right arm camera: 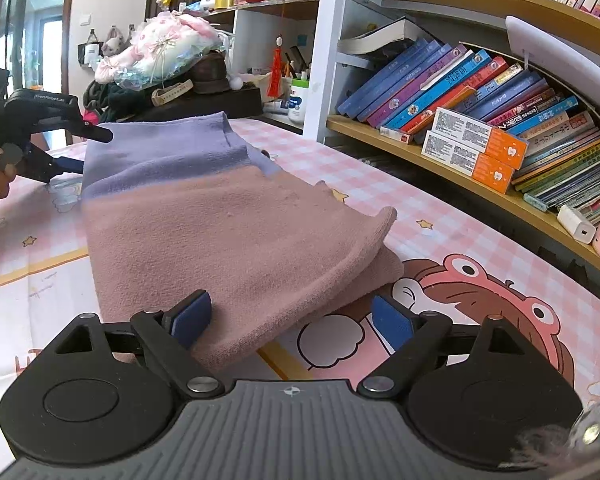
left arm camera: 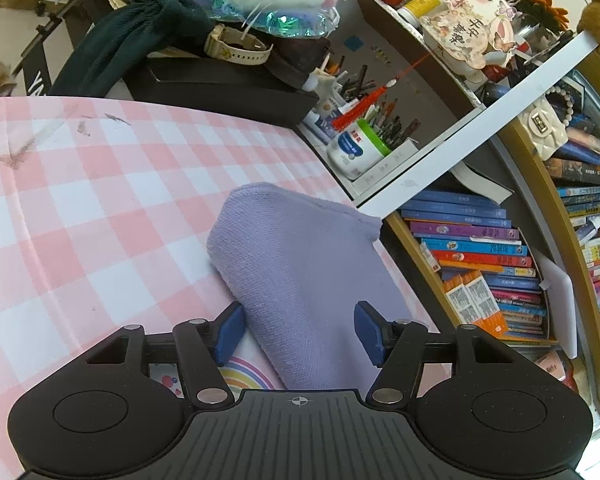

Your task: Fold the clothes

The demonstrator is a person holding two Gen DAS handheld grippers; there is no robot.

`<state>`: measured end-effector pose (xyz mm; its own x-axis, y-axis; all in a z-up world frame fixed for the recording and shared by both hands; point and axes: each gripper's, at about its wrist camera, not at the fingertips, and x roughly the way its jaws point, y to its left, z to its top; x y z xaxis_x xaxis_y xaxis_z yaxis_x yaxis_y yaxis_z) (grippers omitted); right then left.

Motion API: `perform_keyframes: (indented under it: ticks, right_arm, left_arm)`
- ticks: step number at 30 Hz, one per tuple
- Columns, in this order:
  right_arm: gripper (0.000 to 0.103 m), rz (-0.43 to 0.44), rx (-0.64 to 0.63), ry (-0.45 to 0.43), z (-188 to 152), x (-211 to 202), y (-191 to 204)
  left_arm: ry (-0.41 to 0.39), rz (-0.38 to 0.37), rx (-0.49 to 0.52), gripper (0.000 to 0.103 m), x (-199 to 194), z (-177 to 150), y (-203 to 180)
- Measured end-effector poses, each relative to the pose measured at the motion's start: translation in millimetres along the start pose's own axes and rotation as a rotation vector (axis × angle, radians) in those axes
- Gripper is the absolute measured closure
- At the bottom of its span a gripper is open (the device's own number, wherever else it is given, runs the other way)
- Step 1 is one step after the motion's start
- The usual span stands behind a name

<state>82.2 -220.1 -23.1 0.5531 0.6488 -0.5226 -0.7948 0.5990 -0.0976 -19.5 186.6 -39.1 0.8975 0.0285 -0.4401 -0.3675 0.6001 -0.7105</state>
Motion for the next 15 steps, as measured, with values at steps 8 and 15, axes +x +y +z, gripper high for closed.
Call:
perform_keyframes:
  ticks: [8,15]
  right_arm:
    - [0.016,0.004,0.006,0.002,0.0,-0.3,-1.1]
    - [0.015,0.015,0.022,0.008,0.0,0.1,-3.9]
  left_arm:
    - [0.013,-0.023,0.057,0.016,3.4,-2.8,-9.9]
    - [0.021,-0.04,0.115,0.0,5.1,-9.1,-19.6]
